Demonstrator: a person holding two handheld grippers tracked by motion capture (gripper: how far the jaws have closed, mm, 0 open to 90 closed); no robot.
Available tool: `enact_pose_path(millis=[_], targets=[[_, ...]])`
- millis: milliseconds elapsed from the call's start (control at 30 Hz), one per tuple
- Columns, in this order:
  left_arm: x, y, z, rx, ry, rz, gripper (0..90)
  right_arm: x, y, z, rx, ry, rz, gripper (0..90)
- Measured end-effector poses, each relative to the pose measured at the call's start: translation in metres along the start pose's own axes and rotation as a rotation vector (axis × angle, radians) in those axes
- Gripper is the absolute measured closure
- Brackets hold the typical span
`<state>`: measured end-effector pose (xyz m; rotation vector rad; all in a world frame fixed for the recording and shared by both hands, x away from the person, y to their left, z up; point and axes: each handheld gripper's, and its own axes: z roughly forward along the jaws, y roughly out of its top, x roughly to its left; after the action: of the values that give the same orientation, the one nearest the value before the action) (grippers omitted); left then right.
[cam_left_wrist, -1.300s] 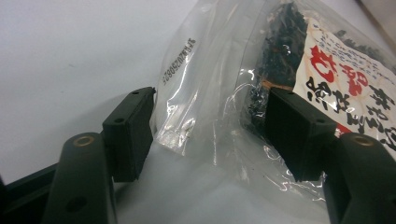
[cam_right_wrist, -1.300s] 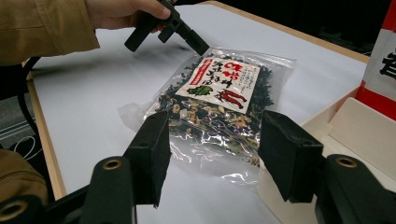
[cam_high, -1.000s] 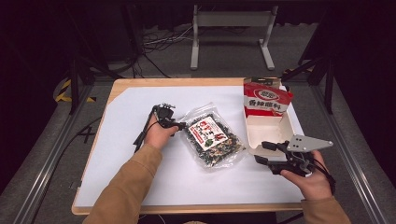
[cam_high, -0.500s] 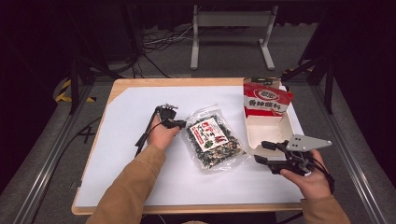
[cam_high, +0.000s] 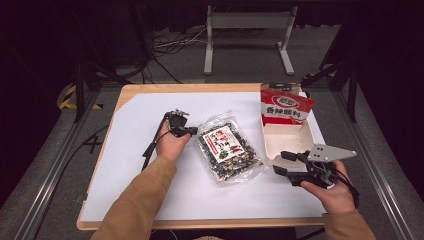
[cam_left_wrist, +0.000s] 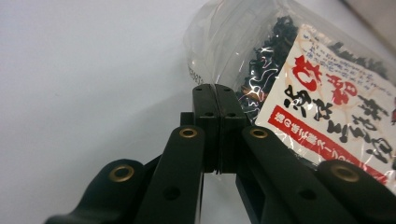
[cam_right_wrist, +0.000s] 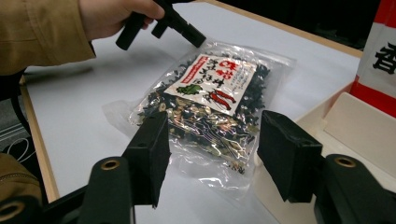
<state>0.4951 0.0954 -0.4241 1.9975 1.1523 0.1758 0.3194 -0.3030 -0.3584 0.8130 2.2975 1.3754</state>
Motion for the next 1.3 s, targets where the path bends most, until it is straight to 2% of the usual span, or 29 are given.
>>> enact_pose_path(millis=[167, 300, 400, 433, 467, 500, 533, 600, 700, 767, 833, 967, 1000, 1033, 1200, 1300], targets=[[-0.003, 0.005, -0.02, -0.066, -0.02, 0.01, 90.0, 0.003, 0.002, 0.0, 0.006, -0.001, 0.0, 46.2], [-0.006, 0.008, -0.032, -0.08, -0.01, 0.034, 90.0, 0.005, 0.005, 0.0, 0.008, -0.002, -0.006, 46.5], [-0.008, 0.011, -0.044, -0.11, -0.018, 0.042, 90.0, 0.008, 0.007, 0.0, 0.02, -0.01, 0.001, 48.1], [-0.012, 0.012, -0.051, -0.13, -0.023, 0.06, 90.0, 0.009, 0.01, 0.001, 0.023, -0.012, 0.003, 48.5], [-0.012, 0.012, -0.051, -0.13, -0.023, 0.06, 90.0, 0.009, 0.01, 0.001, 0.023, -0.012, 0.003, 48.5], [-0.015, 0.014, -0.057, -0.144, -0.024, 0.091, 90.0, 0.01, 0.011, 0.001, 0.022, -0.01, 0.003, 48.7], [-0.017, 0.015, -0.06, -0.147, -0.024, 0.1, 90.0, 0.012, 0.013, 0.001, 0.022, -0.01, 0.002, 48.8], [-0.024, 0.017, -0.069, -0.168, -0.018, 0.148, 90.0, 0.013, 0.014, 0.003, 0.023, -0.008, 0.0, 48.7], [-0.032, 0.019, -0.079, -0.199, -0.029, 0.173, 90.0, 0.013, 0.016, 0.007, 0.039, -0.016, 0.007, 48.1], [-0.039, 0.021, -0.088, -0.227, -0.032, 0.208, 90.0, 0.013, 0.017, 0.009, 0.043, -0.011, 0.01, 47.4], [-0.046, 0.022, -0.096, -0.257, -0.039, 0.226, 90.0, 0.013, 0.018, 0.011, 0.044, -0.011, 0.012, 47.1], [-0.058, 0.023, -0.109, -0.28, -0.058, 0.273, 90.0, 0.013, 0.019, 0.014, 0.045, -0.008, 0.008, 46.7], [-0.064, 0.023, -0.114, -0.295, -0.055, 0.289, 90.0, 0.013, 0.019, 0.014, 0.045, -0.008, 0.008, 46.7], [-0.064, 0.023, -0.114, -0.295, -0.055, 0.289, 90.0, 0.013, 0.019, 0.014, 0.045, -0.008, 0.008, 46.7], [-0.082, 0.022, -0.132, -0.341, -0.045, 0.365, 90.0, 0.014, 0.021, 0.018, 0.048, -0.002, -0.001, 46.6], [-0.09, 0.021, -0.142, -0.379, -0.063, 0.388, 90.0, 0.014, 0.023, 0.021, 0.048, -0.001, -0.004, 46.5]])
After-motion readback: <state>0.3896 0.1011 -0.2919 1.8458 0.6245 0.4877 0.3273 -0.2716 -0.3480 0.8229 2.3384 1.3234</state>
